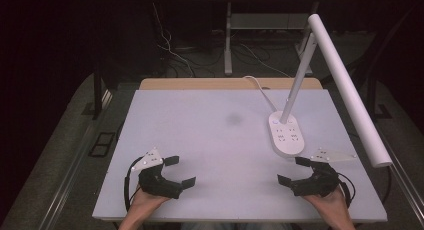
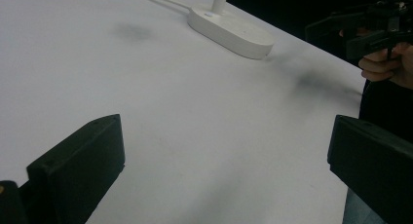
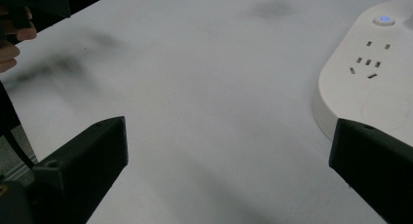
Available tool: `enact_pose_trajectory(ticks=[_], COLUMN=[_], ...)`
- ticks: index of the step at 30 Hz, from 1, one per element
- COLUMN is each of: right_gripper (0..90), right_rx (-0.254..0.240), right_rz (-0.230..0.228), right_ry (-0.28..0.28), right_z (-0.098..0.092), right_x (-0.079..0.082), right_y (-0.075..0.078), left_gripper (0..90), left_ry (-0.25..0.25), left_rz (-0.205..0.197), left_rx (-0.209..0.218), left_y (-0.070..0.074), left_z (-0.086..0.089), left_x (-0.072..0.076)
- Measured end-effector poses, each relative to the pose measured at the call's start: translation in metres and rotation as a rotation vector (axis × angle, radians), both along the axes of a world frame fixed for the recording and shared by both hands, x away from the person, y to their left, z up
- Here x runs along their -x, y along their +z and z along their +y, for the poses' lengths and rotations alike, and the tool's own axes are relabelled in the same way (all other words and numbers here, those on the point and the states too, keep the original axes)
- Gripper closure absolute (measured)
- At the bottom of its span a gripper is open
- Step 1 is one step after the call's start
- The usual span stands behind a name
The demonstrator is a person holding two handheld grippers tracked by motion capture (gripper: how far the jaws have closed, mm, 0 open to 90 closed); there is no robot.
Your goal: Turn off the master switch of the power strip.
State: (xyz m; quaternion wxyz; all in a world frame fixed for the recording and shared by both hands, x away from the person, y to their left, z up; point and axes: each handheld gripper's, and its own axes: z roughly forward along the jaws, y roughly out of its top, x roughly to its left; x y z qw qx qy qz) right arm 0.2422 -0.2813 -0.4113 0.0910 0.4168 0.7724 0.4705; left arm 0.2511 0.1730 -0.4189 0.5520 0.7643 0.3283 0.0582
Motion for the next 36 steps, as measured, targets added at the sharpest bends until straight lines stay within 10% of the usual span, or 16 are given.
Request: enact_pose_trajectory(ticks=[36], right_gripper=[0.0], right_rx=[0.031], right_rz=[0.03], right_ry=[0.008], right_z=[-0.0004], right_x=[-0.0006], right_y=[0.0043], left_gripper=[0.0], left_ry=[0.015], left_rz=[0.003], left_rx=[0.004], left_y=[-0.0009], left_z=[0.0024], left_x=[-0.0005])
